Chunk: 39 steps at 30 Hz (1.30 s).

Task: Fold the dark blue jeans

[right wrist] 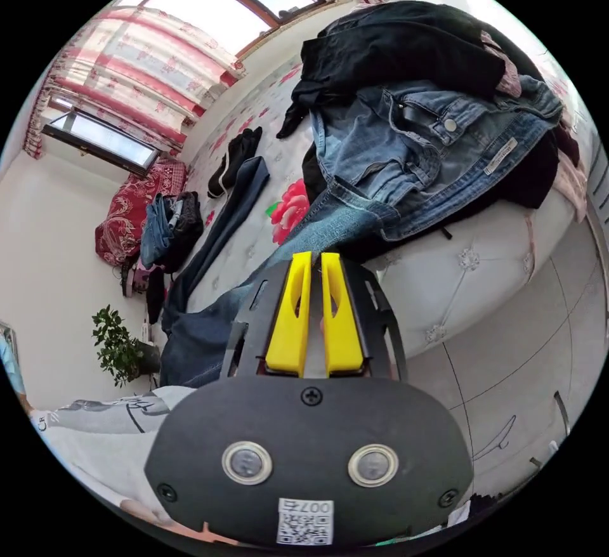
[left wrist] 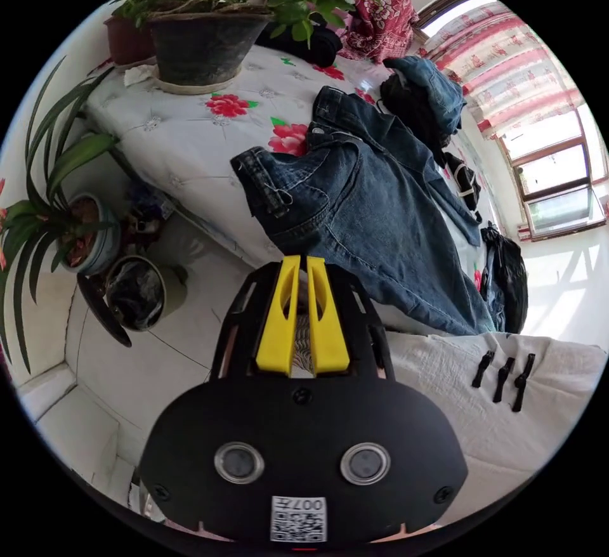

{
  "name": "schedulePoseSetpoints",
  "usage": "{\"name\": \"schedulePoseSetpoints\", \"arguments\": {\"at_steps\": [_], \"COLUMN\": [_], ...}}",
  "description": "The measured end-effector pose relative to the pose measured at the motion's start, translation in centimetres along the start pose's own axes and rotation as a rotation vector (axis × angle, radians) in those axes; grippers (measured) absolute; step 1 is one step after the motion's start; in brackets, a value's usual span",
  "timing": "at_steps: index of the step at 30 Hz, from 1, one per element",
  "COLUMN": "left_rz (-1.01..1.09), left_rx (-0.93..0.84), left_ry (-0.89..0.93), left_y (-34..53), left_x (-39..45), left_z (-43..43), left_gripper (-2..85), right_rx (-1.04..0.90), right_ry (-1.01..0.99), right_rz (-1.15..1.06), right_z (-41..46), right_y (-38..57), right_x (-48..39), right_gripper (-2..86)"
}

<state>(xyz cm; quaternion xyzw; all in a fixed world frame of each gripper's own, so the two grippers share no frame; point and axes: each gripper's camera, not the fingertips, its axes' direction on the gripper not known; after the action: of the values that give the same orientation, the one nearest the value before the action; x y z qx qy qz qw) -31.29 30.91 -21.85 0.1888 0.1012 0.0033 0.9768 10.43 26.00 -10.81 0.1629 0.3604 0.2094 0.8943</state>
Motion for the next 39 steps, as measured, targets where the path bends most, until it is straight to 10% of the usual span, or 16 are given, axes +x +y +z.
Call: {"name": "schedulePoseSetpoints", "arguments": {"at_steps": [4, 18, 31, 39], "left_rz": [-0.059, 0.239, 0.245, 0.266], "left_rx": [0.028, 0.144, -0.034, -0.095], "left_ry": [-0.119, -0.071, -0.359, -0.394], "left_y": [1.3, -18.6, -35.6, -37.2], "left_x": [1.2, 15.9, 17.6, 17.9], "left_z": [-1.0, 6.2, 19.6, 21.9], "left_gripper": [-0.1, 8.0, 7.6, -0.1], "right_rx": [0.028, -0.097, -0.264, -0.093], "right_ry": [0.208, -0.136, -0.018, -0.535], "right_rz": [0.093, -0.182, 0.012, -0.141], "right_z": [0.8, 19.2, 40.0, 33.4], "right_y": [0.9, -16.6, -29.1, -31.0], "right_x": [0.9, -17.8, -22.8, -22.4], "right_gripper": [3.4, 8.2, 6.6, 0.2]}}
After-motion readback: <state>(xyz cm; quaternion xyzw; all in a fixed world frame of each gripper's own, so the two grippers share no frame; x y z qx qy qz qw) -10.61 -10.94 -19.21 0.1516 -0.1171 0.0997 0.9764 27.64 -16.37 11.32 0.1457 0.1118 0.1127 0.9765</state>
